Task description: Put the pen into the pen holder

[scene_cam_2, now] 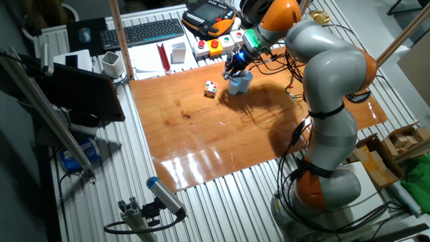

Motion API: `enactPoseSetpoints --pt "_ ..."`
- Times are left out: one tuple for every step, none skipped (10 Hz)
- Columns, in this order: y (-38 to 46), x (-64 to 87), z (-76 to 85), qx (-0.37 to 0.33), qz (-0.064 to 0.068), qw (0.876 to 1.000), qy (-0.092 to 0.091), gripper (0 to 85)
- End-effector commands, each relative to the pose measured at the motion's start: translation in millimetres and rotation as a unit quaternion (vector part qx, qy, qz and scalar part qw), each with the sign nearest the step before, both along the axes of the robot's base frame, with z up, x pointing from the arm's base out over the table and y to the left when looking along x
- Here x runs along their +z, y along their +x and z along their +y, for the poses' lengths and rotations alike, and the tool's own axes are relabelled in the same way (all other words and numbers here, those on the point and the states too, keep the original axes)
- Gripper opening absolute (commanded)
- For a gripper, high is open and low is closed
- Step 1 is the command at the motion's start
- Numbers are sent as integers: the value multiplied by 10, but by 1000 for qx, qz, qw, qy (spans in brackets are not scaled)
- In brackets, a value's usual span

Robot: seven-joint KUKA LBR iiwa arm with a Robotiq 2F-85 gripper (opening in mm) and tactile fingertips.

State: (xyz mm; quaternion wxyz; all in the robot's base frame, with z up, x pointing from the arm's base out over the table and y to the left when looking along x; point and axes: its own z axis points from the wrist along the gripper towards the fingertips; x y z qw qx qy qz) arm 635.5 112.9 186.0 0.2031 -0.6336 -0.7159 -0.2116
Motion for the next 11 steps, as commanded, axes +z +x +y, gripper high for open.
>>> enactPoseSetpoints --pt "2 -9 0 0 -1 1000 0 7" --pt "4 -14 -1 -1 -2 1000 0 10" --pt "6 -20 -2 0 -3 1000 0 20" --pt "9 -30 -3 0 -3 1000 0 40" --pt "13 -42 -8 0 -4 1000 1 43" --pt "18 -49 -18 1 -3 1000 2 47" --pt "26 -52 -34 2 -2 1000 2 47" --pt "37 -62 -49 2 -2 1000 2 43" --pt "47 -81 -60 3 -3 1000 2 43" --pt "55 -103 -65 3 -4 1000 5 43" --pt "58 -116 -66 3 -4 1000 5 43"
